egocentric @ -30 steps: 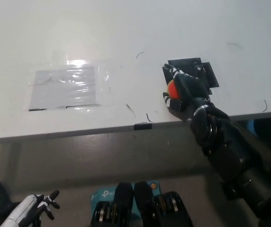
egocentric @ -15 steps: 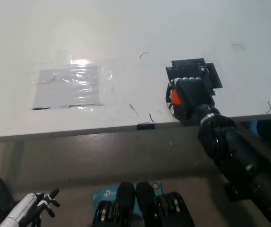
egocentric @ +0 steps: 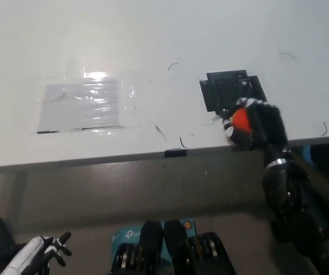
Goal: The robot uses right hand to squeeze a small tennis ball placed on the black area of the table
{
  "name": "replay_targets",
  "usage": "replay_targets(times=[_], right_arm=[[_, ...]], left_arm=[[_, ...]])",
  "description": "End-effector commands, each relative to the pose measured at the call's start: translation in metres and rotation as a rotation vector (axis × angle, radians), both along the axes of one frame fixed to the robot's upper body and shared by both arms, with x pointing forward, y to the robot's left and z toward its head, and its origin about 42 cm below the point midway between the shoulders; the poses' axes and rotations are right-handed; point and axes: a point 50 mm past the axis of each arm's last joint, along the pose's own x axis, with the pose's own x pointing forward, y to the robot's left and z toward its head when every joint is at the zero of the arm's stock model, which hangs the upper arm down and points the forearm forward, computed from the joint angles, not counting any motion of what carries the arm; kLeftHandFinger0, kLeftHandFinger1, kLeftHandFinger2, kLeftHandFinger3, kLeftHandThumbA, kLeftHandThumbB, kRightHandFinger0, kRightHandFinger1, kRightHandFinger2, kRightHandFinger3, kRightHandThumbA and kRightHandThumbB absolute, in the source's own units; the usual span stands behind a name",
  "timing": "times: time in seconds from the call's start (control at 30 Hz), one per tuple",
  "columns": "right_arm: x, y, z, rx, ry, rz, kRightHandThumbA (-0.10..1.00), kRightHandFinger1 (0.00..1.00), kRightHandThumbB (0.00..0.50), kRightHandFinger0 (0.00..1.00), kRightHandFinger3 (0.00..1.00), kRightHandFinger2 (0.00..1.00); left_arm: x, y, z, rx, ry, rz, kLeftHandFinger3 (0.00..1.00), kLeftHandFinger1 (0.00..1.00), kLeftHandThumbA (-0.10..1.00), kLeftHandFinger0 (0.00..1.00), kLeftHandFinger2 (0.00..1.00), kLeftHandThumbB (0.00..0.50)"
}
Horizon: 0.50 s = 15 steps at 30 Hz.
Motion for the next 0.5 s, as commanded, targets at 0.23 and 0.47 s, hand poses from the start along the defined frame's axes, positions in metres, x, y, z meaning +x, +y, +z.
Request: replay_targets(times=[0.23,0.47], right_arm=[[0.018,-0.022,0.175,0.974,-0.328,-0.007,-0.1,0.0,0.219,0.0,0.01,0.06],[0.004,-0.022,0.18,1.143,-0.305,0.068,-0.1,0.0,0.222,0.0,0.0,0.0]], left_arm=[[-0.006,0.01,0.005,-0.001,-0.041,0.01,0.48,0.18,1.0,0.16,0.39,0.481],[-0.006,0.011,0.004,0.004,-0.033,0.016,0.51,0.17,1.0,0.16,0.37,0.5]])
